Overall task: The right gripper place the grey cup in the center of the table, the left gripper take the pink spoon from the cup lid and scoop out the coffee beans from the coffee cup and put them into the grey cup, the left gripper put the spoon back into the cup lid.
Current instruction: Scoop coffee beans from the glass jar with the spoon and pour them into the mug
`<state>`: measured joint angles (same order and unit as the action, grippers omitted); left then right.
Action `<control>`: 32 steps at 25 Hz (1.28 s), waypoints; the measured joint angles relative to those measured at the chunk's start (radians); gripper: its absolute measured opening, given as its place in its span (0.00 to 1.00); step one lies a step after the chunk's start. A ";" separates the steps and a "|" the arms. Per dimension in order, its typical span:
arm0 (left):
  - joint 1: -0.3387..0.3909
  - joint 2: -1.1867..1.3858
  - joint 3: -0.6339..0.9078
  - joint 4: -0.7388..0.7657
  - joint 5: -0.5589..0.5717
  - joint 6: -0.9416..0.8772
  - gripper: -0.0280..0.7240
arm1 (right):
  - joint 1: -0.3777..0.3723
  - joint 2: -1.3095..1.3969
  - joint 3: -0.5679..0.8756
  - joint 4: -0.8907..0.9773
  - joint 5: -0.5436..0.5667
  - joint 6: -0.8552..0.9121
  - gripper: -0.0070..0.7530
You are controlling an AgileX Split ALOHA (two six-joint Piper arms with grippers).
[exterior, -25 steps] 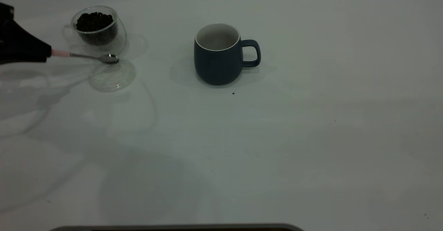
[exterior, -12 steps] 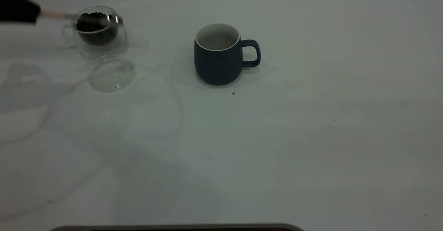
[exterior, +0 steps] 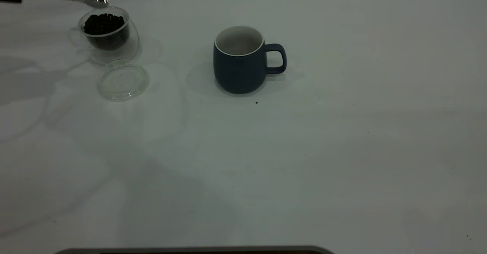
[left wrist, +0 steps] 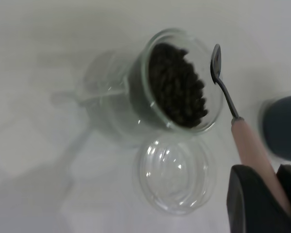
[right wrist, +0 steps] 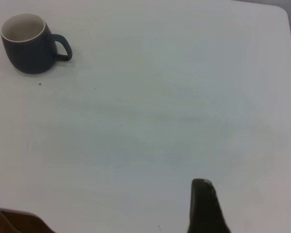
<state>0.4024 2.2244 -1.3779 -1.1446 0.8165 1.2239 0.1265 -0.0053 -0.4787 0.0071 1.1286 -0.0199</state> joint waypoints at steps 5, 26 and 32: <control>0.000 0.084 0.000 -0.002 0.000 0.000 0.22 | 0.000 0.000 0.000 0.000 0.000 0.000 0.66; 0.061 0.112 -0.016 -0.119 0.002 0.004 0.22 | 0.000 0.000 0.000 0.000 0.000 0.000 0.66; 0.063 0.113 -0.017 -0.107 0.010 0.004 0.22 | 0.000 0.000 0.000 0.000 0.000 0.000 0.64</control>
<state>0.4653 2.3374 -1.3950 -1.2518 0.8262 1.2279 0.1265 -0.0053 -0.4787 0.0071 1.1286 -0.0199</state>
